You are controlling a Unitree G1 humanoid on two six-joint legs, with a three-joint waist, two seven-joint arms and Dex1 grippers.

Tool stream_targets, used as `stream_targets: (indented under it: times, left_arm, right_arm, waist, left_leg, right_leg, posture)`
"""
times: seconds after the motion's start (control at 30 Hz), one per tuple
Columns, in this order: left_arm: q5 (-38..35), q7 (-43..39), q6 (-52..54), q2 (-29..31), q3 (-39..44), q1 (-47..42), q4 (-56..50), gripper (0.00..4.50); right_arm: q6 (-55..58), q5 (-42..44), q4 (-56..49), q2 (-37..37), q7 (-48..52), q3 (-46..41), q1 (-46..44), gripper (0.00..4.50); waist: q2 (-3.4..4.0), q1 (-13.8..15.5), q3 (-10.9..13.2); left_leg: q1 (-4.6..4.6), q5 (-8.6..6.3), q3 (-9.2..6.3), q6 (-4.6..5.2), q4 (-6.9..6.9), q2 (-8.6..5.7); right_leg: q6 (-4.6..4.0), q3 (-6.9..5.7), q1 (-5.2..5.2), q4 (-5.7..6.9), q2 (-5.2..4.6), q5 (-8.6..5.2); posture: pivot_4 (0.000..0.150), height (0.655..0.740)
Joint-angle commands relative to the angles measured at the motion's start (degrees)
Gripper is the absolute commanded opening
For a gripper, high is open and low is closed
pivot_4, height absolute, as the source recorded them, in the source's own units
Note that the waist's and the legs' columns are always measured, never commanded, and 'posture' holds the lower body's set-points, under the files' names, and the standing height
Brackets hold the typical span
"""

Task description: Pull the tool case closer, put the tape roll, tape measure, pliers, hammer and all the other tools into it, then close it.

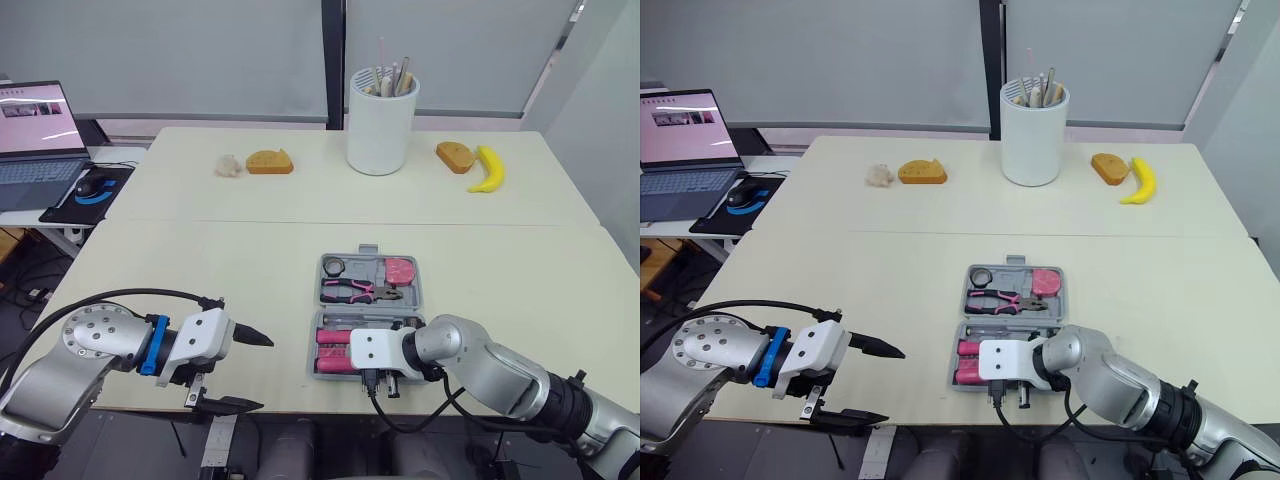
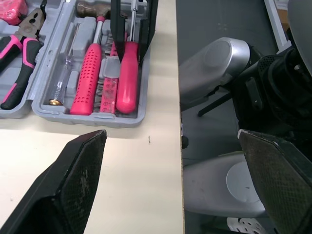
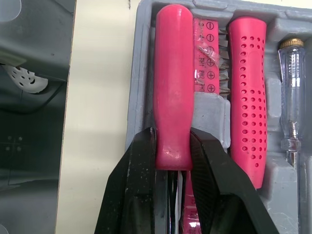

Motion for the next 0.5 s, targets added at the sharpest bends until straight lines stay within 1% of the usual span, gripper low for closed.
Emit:
stream_targets:
  times: [0.03,0.17,0.23,0.27,0.43,0.5]
  left_arm:
    - [0.0,0.4,-0.3,-0.1,0.9,-0.6,-0.5,4.50]
    - [0.4,0.6,-0.5,-0.3,0.5,-1.0,-0.1,4.50]
    - [0.5,0.7,-0.6,-0.4,0.5,-0.9,-0.1,4.50]
    - [0.6,0.8,-0.6,-0.5,0.4,-1.0,-0.2,4.50]
    - [1.5,1.2,-1.2,-0.7,-0.1,-1.2,-0.4,4.50]
    - [1.9,1.5,-1.3,-1.2,-0.8,-1.8,-0.4,4.50]
  right_arm:
    - [-0.8,-1.0,-0.3,0.0,0.7,-0.2,-0.1,0.69]
    - [-1.0,-1.0,-0.1,1.3,0.6,-0.5,0.3,0.69]
    - [-0.5,-0.7,-0.3,2.3,0.3,-0.9,0.3,1.40]
    - [-0.4,-0.4,-0.5,2.6,0.4,-1.0,0.4,1.51]
    - [0.1,0.4,-1.7,3.0,0.6,-2.6,1.3,2.65]
    - [0.0,1.4,-2.7,2.2,1.1,-4.5,2.0,2.65]
  waist:
    - [0.00,-0.1,0.0]
    - [0.00,-0.3,0.0]
    - [0.00,-0.4,0.0]
    - [0.00,-0.4,0.0]
    - [0.00,-0.4,0.0]
    - [0.00,-0.4,0.0]
  left_leg:
    - [0.00,0.00,0.00,0.00,0.00,0.00]
    - [0.00,0.00,-0.01,0.00,0.00,0.00]
    - [0.00,0.00,-0.02,0.00,0.00,0.01]
    - [0.00,0.00,-0.02,0.00,-0.01,0.01]
    - [0.00,-0.01,-0.02,-0.01,-0.01,0.00]
    - [-0.01,-0.01,-0.02,-0.01,-0.01,-0.01]
  right_leg:
    - [0.00,0.00,0.00,0.00,0.00,0.00]
    - [0.00,0.00,0.00,0.00,0.00,0.00]
    - [0.00,0.00,0.00,0.00,0.02,0.00]
    - [0.00,0.00,0.00,0.00,0.02,0.00]
    - [0.00,0.02,-0.01,0.01,0.02,0.00]
    - [0.00,0.02,-0.01,0.00,0.02,0.00]
  posture:
    - [0.150,0.7400]
    - [0.150,0.7400]
    - [0.150,0.7400]
    - [0.150,0.7400]
    - [0.150,0.7400]
    - [0.150,0.7400]
